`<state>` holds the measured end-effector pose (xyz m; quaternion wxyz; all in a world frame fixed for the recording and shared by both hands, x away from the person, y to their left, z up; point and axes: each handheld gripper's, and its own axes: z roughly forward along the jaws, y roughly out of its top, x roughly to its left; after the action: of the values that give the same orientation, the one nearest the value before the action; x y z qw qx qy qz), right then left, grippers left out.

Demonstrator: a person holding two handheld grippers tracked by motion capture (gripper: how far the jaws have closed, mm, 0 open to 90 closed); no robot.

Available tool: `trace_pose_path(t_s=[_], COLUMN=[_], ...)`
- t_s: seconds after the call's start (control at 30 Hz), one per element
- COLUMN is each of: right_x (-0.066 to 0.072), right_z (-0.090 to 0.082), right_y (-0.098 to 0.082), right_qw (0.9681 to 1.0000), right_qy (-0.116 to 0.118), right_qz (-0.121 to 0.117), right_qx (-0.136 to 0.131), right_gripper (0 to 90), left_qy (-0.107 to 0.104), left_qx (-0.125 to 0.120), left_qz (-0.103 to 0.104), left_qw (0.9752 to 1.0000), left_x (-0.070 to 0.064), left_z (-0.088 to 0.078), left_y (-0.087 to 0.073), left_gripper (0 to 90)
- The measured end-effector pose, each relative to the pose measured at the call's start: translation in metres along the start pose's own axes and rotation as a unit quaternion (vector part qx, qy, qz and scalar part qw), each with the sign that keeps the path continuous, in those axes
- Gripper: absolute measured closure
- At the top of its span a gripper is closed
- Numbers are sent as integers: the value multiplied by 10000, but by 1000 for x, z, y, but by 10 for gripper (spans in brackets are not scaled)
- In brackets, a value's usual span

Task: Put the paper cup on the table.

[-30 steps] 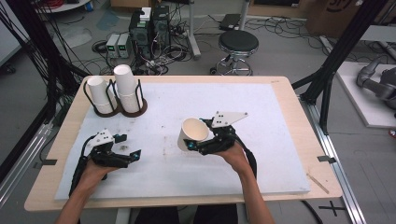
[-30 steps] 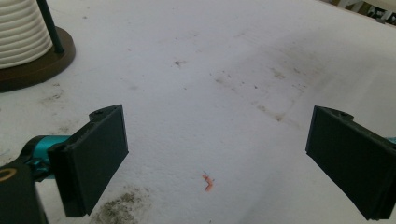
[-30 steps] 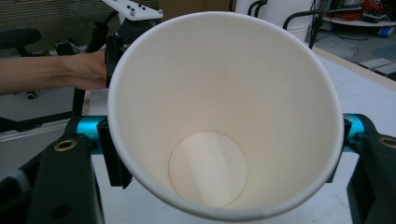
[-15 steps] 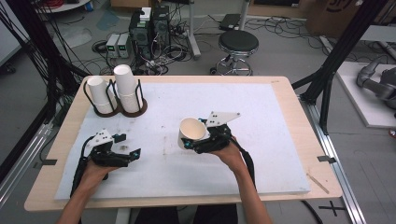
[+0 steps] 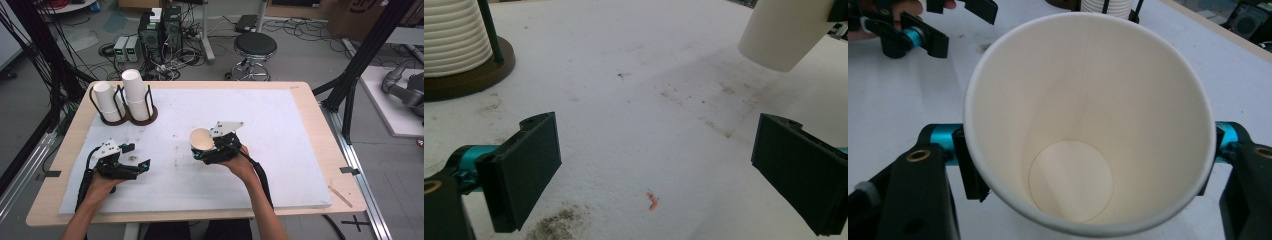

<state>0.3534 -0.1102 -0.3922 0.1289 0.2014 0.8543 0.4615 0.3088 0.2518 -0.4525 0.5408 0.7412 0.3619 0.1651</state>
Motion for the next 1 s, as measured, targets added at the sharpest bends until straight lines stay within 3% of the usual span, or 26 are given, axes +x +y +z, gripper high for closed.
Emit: trace_pose_path(t_s=[0.43, 0.83, 1.0], right_x=[0, -1, -4], right_z=[17, 26, 27], right_y=[-9, -14, -18], right_qw=[9990, 9981, 9985], right_qy=[-322, -317, -250], right_qz=[40, 55, 195], right_qx=[300, 534, 457], right_gripper=[270, 269, 268], left_qy=[36, 49, 48], left_qx=[1, -10, -15], left_qz=[96, 113, 66], left_qw=[9999, 9999, 10000], left_x=[-3, -3, -2], left_z=[0, 0, 0], left_y=[0, -1, -1], left_gripper=[56, 56, 56])
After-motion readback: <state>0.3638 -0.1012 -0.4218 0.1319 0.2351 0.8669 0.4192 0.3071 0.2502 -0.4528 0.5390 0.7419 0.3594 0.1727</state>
